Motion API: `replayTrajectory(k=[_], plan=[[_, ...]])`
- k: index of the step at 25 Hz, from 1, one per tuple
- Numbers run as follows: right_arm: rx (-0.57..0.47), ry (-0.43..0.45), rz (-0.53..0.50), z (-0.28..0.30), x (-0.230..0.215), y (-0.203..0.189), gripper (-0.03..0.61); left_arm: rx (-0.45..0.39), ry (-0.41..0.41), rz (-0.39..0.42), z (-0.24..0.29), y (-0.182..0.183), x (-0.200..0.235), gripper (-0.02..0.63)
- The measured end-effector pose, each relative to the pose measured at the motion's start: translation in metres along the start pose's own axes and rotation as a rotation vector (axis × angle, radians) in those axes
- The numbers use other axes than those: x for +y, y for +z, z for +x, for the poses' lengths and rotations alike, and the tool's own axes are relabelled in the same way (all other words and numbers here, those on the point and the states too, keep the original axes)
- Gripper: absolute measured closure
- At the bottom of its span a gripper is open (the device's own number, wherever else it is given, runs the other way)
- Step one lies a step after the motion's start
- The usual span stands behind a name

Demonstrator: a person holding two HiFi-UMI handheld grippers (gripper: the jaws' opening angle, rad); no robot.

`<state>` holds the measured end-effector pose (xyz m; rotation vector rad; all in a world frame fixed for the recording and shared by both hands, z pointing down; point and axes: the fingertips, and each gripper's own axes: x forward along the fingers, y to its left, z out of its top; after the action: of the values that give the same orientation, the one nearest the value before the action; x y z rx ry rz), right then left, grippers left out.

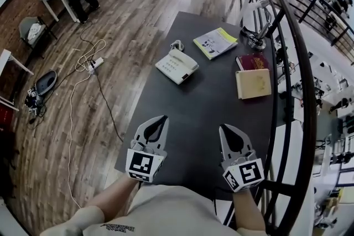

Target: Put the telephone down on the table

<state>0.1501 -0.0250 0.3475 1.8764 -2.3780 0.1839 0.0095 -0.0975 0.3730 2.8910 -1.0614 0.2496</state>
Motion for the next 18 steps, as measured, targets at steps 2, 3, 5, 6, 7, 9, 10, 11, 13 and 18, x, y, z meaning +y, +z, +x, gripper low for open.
replayTrajectory(k=[2, 3, 5, 6, 7, 9, 10, 11, 13, 18], plan=[[0.031, 0.007, -0.011, -0.001, 0.001, -0.007, 0.578, 0.016, -0.007, -0.001, -0.001, -0.004, -0.001, 0.611], [0.044, 0.014, -0.012, -0.001, 0.002, -0.009, 0.578, 0.02, -0.007, 0.0, -0.002, -0.006, -0.002, 0.611], [0.062, 0.026, -0.014, 0.0, 0.005, -0.013, 0.578, 0.024, -0.008, -0.001, -0.004, -0.008, -0.001, 0.611], [0.067, 0.03, -0.019, 0.001, 0.007, -0.014, 0.578, 0.026, -0.01, -0.001, -0.003, -0.009, -0.001, 0.611], [0.07, 0.033, -0.024, 0.003, 0.007, -0.015, 0.578, 0.028, -0.013, -0.002, -0.002, -0.008, -0.001, 0.611], [0.072, 0.036, -0.024, 0.006, 0.009, -0.017, 0.578, 0.033, -0.022, -0.005, 0.001, -0.007, -0.003, 0.611], [0.074, 0.038, -0.022, 0.007, 0.01, -0.018, 0.578, 0.037, -0.025, -0.004, 0.001, -0.008, -0.003, 0.611], [0.075, 0.041, -0.019, 0.008, 0.012, -0.018, 0.578, 0.042, -0.026, -0.002, 0.001, -0.008, -0.004, 0.611], [0.077, 0.048, -0.014, 0.01, 0.015, -0.019, 0.578, 0.048, -0.03, 0.003, 0.001, -0.009, -0.005, 0.611], [0.083, 0.058, -0.011, 0.011, 0.019, -0.02, 0.578, 0.05, -0.04, 0.01, 0.002, -0.007, -0.008, 0.611]])
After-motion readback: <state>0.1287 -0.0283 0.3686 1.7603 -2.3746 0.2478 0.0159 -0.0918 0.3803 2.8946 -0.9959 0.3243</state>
